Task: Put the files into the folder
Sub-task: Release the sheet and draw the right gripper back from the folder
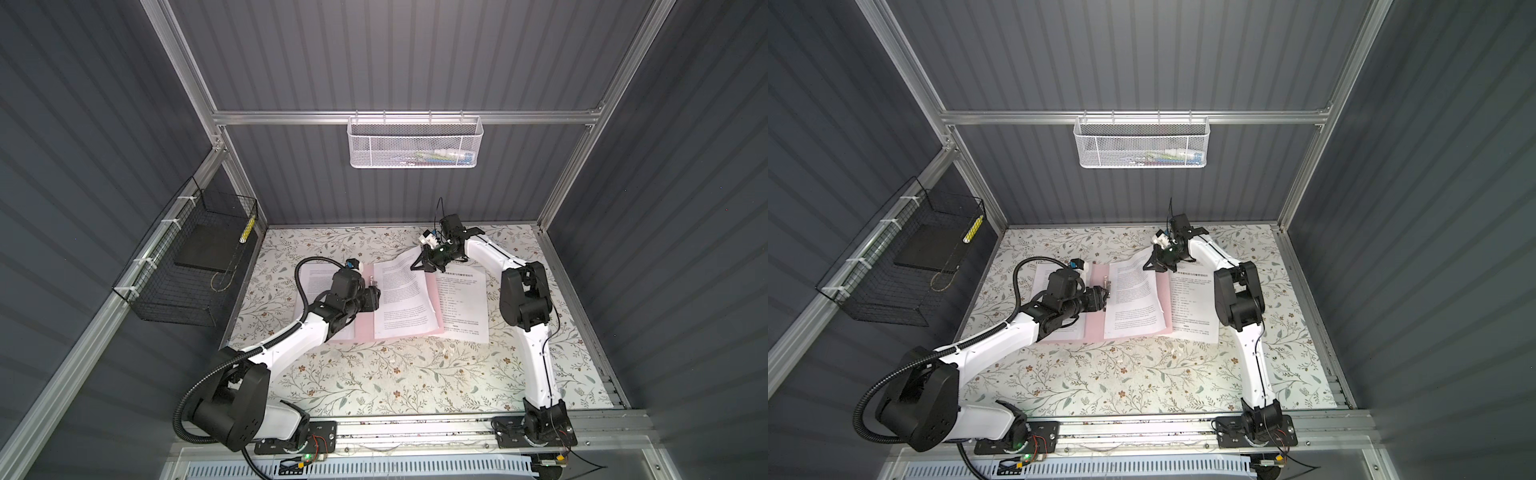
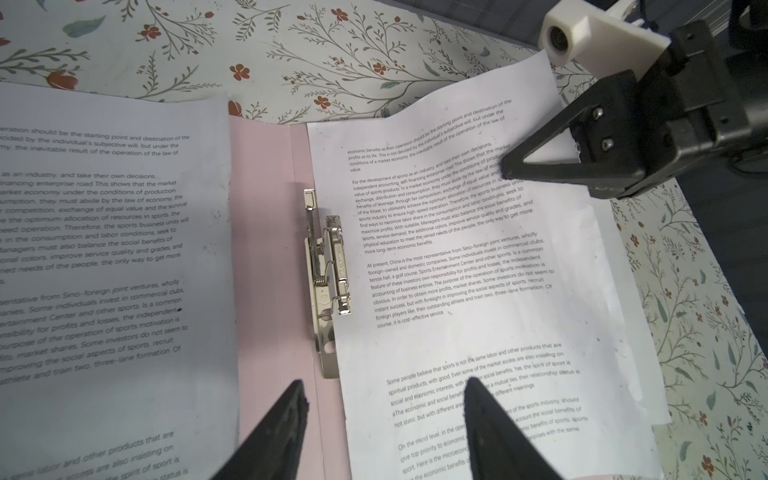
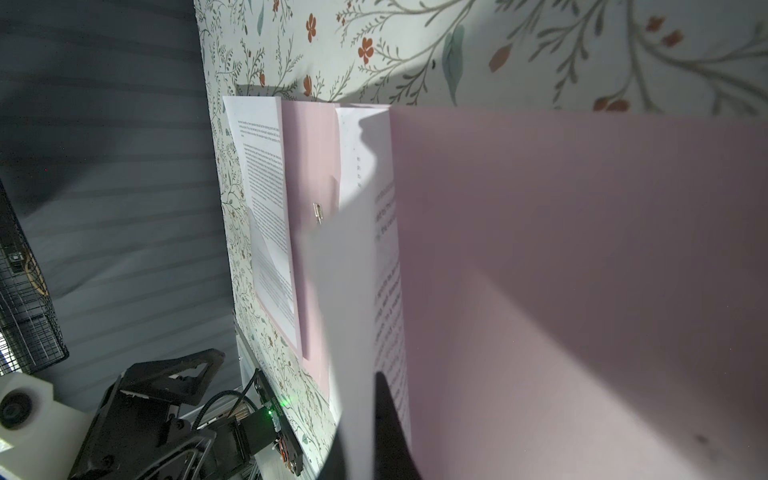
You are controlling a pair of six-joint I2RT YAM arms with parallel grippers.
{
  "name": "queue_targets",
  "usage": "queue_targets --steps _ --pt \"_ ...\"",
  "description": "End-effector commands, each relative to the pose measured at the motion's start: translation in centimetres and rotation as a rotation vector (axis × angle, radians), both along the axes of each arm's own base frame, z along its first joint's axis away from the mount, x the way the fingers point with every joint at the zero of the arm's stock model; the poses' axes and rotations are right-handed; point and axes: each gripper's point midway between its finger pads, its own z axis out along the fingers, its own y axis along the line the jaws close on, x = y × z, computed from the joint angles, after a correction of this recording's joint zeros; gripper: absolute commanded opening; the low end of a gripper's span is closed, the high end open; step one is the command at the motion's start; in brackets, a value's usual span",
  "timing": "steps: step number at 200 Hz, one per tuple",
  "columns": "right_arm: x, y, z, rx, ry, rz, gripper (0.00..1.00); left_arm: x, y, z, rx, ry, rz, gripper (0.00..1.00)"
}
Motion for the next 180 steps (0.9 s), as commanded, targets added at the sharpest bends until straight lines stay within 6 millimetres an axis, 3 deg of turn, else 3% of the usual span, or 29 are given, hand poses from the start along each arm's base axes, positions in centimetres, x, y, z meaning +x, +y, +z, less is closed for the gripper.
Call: queue_targets --steps 1,19,46,70,102,129,150,180 --pt "0.0 0.1 -0.7 -0.014 0.01 0.002 0.02 0.1 0.0 -0.5 -0.006 0.011 -0.004 0.62" --pt "0.1 0.1 -0.7 -0.02 0.009 -0.004 0.09 0.1 -0.1 -0.6 -0.009 0.013 -0.002 0.62" --pt "0.1 -0.3 -0.6 -0.046 -0.003 -0.022 0.33 0.1 0.0 -0.6 -0.009 0.015 0.001 0.62" --pt "0.3 -1.2 1.1 -0.087 -0.066 -0.044 0.49 0.2 -0.1 -0.4 -0.011 0.011 -0.003 0.62" --pt "-0.2 -3.7 4.3 -0.206 -0.153 -0.066 0.59 0.3 -0.5 -0.1 -0.024 0.011 -0.017 0.62" --pt "-1.7 -7.7 5.3 -0.358 -0.167 -0.096 0.63 0.3 -0.8 0.1 -0.036 0.007 -0.026 0.62" --pt "-2.6 -13.5 5.8 -0.518 -0.205 -0.183 0.65 0.5 -1.4 0.5 -0.048 -0.007 -0.052 0.63" --pt "-5.3 -19.3 5.1 -0.45 -0.156 -0.336 0.66 1.0 -3.9 1.4 -0.068 -0.019 -0.113 0.63"
